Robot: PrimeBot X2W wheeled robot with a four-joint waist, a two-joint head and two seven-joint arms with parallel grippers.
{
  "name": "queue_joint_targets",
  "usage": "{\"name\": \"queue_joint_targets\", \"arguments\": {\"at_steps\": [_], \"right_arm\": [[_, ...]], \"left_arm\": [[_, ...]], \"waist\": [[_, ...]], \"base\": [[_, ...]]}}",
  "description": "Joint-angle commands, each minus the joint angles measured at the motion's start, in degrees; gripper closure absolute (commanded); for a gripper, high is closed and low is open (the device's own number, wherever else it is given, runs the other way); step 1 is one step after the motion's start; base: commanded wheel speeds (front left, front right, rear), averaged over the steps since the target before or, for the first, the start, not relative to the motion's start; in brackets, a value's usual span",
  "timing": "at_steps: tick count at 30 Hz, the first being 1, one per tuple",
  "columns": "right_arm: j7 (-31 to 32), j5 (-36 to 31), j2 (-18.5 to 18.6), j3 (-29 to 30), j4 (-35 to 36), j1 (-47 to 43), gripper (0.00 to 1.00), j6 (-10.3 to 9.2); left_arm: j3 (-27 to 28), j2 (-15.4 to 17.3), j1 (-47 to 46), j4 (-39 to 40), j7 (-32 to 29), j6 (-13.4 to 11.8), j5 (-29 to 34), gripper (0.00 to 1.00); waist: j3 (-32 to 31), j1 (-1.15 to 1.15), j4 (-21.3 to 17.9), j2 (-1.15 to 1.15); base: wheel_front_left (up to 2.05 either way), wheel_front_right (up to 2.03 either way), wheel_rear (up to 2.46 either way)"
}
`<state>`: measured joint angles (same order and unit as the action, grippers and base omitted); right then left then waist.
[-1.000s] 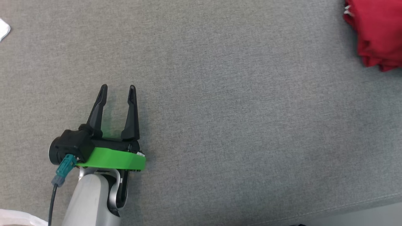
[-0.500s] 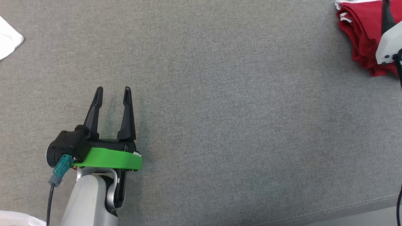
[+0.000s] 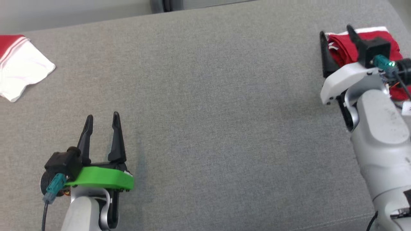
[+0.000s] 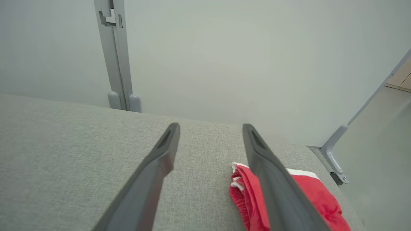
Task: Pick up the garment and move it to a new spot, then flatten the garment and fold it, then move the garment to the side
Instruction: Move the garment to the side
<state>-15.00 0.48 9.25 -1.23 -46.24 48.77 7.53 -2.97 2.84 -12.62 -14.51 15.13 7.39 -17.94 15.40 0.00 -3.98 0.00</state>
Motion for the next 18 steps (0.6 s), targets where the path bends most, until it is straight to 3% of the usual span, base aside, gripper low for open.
{"name": "queue_joint_targets", "arguments": {"at_steps": [1,10,13,18], "right_arm": [[-0.24,-0.14,-0.59,0.32,1.14,-2.62,0.00,-0.08],[-0.24,0.38,-5.64,4.29,12.09,-18.73,0.00,-0.09],[-0.24,-0.07,-6.14,4.83,15.67,-23.77,0.00,-0.09],[-0.25,4.50,-6.20,2.39,19.73,-30.06,0.00,-0.09]], "left_arm": [[0.50,0.14,1.46,-0.19,0.01,0.14,-0.54,0.00],[1.29,0.12,8.08,-0.41,0.01,-0.06,-1.83,0.00],[1.48,0.12,10.11,-0.18,0.01,-0.62,-2.29,0.00],[1.05,0.12,12.64,0.16,0.01,-1.24,-2.97,0.00]], "waist": [[-3.83,0.00,0.96,0.00],[-9.63,0.00,2.20,0.00],[-10.97,0.00,2.26,0.00],[-12.39,0.00,2.56,0.00]], "base": [[0.00,0.00,0.00],[0.00,0.00,0.00],[0.00,0.00,0.00],[0.00,0.00,0.00]]}}
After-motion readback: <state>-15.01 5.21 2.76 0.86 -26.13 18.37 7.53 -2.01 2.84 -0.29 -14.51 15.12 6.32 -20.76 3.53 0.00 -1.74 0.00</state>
